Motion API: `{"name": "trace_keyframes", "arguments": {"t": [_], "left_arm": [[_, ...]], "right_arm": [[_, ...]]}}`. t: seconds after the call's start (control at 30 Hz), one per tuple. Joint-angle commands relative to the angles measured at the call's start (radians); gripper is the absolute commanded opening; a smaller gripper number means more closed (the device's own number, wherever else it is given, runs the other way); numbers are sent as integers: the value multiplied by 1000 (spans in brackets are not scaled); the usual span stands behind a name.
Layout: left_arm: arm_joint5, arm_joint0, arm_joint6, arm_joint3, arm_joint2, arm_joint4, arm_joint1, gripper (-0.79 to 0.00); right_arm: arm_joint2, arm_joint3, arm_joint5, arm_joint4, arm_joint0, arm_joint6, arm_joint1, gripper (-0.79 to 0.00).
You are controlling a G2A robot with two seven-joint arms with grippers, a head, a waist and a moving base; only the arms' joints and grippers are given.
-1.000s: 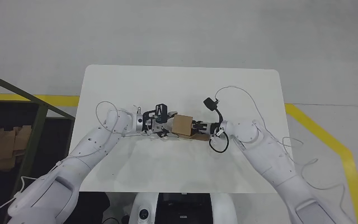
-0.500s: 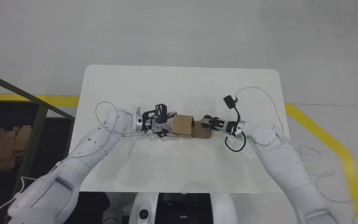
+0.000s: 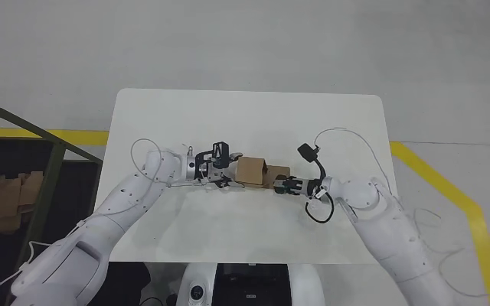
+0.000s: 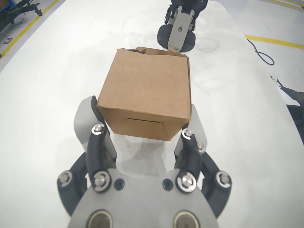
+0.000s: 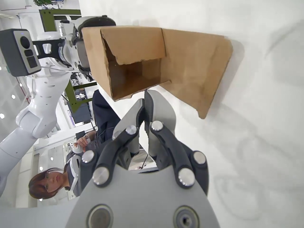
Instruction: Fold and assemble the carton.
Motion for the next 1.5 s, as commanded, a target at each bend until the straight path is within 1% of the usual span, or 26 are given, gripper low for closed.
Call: {"name": "trace_keyframes", "arguments": {"t": [0.0, 0.1, 0.27, 0.43, 0.6, 0.77, 0.93, 1.07, 1.17, 1.3, 1.4, 1.47], "left_arm": [[-3, 0, 2, -1, 0, 1, 0, -175], [-3, 0, 5, -1, -2, 1, 0, -179], [-3, 1, 7, -1, -3, 4, 1, -172], [-4, 1, 7, 0, -3, 4, 1, -172], [-4, 2, 5, -1, -4, 3, 1, -172], [-5, 2, 1, -1, -4, 1, 0, -175], [-3, 3, -2, -2, -3, 0, -1, -166], [-5, 3, -2, 0, -3, -2, -2, -166], [-6, 2, -4, 2, -3, -3, -3, -169], [-4, 2, -1, 4, -3, -3, -3, -179], [-6, 2, 0, 6, -3, -3, -3, -182], [-7, 2, 0, 6, -2, -1, -4, -179]], "right_arm": [[-28, 31, -6, 15, 25, -17, -10, -785], [-73, 81, -14, 36, 71, -41, -28, -785], [-153, 166, -31, 68, 154, -43, -61, -785], [-201, 238, -62, 101, 208, -43, -86, -785], [-210, 288, -107, 127, 226, -36, -96, -785], [-169, 298, -146, 139, 208, -34, -84, -785], [-93, 243, -145, 122, 155, -37, -56, -785], [-7, 147, -111, 65, 87, -61, -25, -785], [58, 31, -25, -48, 20, -77, 3, -785], [122, -124, 122, -195, -70, -69, 32, -785], [142, -184, 159, -229, -113, -50, 41, -785], [142, -193, 165, -242, -125, -46, 44, -717]]}}
